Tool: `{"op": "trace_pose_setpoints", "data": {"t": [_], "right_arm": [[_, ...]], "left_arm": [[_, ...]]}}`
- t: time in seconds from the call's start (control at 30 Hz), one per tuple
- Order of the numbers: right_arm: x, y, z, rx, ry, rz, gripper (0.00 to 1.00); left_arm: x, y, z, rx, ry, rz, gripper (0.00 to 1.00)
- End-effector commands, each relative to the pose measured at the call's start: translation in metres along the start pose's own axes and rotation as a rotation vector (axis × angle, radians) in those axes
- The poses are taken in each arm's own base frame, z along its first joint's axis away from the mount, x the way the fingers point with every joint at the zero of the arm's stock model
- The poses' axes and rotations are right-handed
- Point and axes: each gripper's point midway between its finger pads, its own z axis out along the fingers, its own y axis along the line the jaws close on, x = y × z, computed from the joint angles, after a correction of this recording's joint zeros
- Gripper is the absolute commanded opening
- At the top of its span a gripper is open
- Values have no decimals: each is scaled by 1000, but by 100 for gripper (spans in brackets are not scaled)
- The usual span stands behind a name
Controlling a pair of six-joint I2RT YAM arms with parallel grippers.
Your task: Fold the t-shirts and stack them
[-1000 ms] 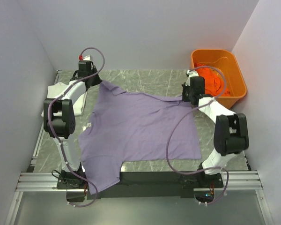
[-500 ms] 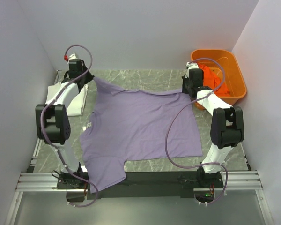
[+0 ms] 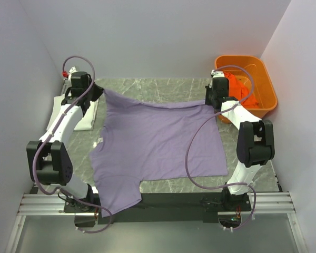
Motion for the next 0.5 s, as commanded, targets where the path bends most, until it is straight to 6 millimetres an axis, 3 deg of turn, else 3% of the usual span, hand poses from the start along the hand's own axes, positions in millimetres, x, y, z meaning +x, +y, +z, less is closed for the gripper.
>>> {"op": "trace_pose_setpoints", "data": {"t": [0.0,0.07,0.27,0.3,0.4,0.43,0.47], "right_arm": [[-30,-7,-9,27,-69,33,4],[-34,-7,-11,29,-83,39,4],[-40,-11,-19,37,-116,56,3],[-39,-12,-18,35,-113,59,3],[-39,-14,-17,41,-105,60,3],[-38,-14,-17,45,-103,61,3],[-38,-14,-18,41,-105,61,3]], "left_arm": [[-25,-17,-23,18,-81,-36,1],[-31,-20,-29,-1,-94,-19,1],[-45,-64,-67,87,-178,39,1],[-54,-69,-73,90,-224,58,1],[-52,-78,-78,94,-212,92,1],[-60,-86,-85,92,-238,117,1],[-53,-97,-90,105,-240,145,1]]}}
